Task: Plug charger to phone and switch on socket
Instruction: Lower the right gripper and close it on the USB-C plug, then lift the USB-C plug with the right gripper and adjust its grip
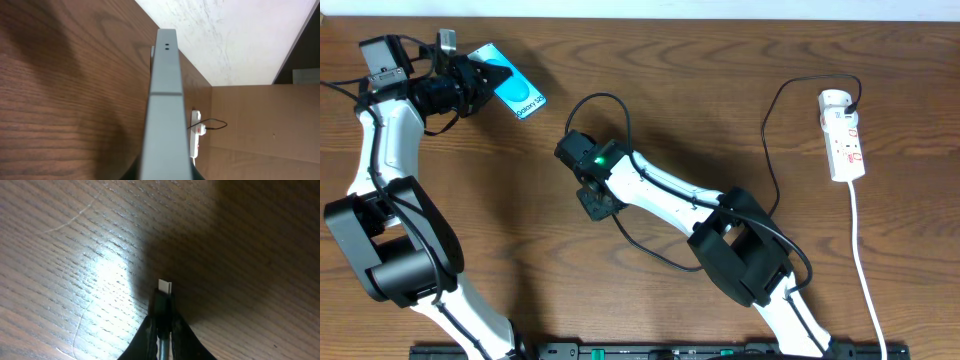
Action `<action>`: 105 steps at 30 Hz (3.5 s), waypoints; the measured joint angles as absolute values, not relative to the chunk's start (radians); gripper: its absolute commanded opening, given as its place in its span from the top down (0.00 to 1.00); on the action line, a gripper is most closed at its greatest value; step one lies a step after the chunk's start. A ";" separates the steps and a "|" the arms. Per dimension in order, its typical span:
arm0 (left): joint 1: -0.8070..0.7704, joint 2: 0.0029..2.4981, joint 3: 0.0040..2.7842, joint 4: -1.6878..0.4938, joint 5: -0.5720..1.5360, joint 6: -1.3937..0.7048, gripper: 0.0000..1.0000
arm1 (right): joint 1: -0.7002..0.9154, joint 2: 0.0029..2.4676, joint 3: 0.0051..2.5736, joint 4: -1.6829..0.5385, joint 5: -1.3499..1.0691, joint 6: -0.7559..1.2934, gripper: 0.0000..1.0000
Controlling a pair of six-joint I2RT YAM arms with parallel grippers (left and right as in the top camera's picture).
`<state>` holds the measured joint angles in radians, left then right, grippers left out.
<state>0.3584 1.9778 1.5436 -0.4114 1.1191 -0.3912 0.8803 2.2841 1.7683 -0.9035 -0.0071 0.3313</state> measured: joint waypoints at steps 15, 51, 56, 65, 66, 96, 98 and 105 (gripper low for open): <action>0.358 1.978 1.544 -0.411 1.119 -0.391 0.93 | 0.880 2.284 1.768 -0.902 -0.007 0.331 0.99; 0.358 1.978 1.544 -0.411 1.119 -0.391 0.93 | 0.756 2.297 2.168 -1.135 -0.428 0.129 0.99; 0.359 1.978 1.544 -0.411 1.119 -0.391 0.93 | 0.702 2.297 2.174 -1.143 -0.662 0.024 0.99; 0.360 1.978 1.544 -0.411 1.119 -0.391 0.93 | 0.640 2.297 2.174 -1.156 -0.944 -0.110 0.99; 0.360 1.978 1.544 -0.411 1.119 -0.391 0.92 | 0.636 2.297 2.174 -1.157 -0.957 -0.117 0.99; 0.360 1.978 1.544 -0.411 1.119 -0.392 0.93 | 0.621 2.297 2.138 -1.473 0.066 0.286 0.99; 0.360 1.978 1.544 -0.411 1.119 -0.392 0.93 | 0.621 2.297 2.111 -1.469 0.081 0.302 0.99; 0.360 1.978 1.544 -0.411 1.119 -0.392 0.92 | 0.621 2.297 1.993 -1.403 0.099 0.328 0.99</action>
